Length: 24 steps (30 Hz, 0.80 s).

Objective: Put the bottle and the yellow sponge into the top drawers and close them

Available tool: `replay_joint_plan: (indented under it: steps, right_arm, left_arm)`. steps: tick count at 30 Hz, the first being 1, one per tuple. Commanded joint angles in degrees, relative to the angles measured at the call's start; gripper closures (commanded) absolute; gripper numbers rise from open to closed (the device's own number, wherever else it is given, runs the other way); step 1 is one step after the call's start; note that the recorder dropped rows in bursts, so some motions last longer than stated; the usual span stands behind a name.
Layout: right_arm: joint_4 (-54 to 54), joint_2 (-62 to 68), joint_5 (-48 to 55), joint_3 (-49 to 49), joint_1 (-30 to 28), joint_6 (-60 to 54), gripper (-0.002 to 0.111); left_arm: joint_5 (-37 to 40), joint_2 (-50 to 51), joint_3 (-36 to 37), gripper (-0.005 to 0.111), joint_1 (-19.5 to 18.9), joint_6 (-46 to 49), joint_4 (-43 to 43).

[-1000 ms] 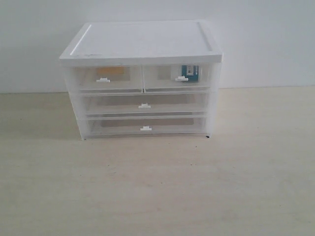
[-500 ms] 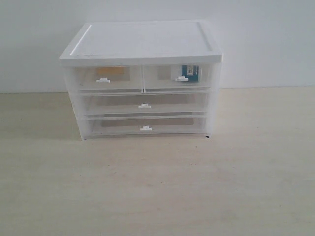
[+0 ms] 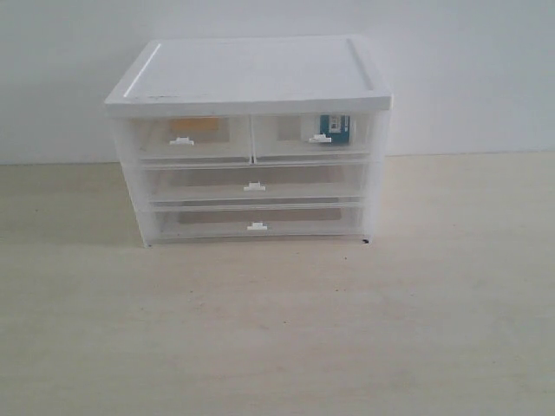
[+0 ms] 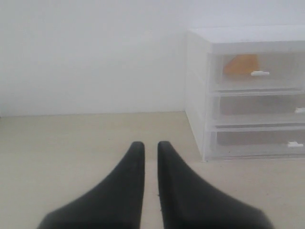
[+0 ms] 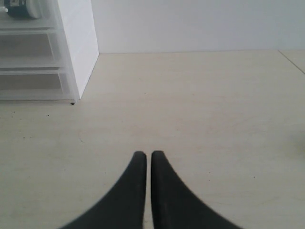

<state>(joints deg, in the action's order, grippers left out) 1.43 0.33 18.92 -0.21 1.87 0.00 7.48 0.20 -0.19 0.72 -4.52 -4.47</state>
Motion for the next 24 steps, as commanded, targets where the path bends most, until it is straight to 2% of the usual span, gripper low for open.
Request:
replay_joint_plan:
  steps: [1,16,24]
  right_arm:
    - [-0.24,-0.33,-0.51,0.21,-0.16,0.0,0.107]
    - [-0.24,-0.33,-0.51,0.21,-0.16,0.0,0.107]
    - [-0.24,-0.33,-0.51,0.21,-0.16,0.0,0.107]
  left_arm:
    - [1.09,-0.2,0.19,0.097,-0.15,-0.02,2.49]
    - [4.51,-0.2,0.19,0.097,-0.15,0.37,3.91]
    - [6.73,-0.2,0.19,0.097,-0.15,5.37,6.98]
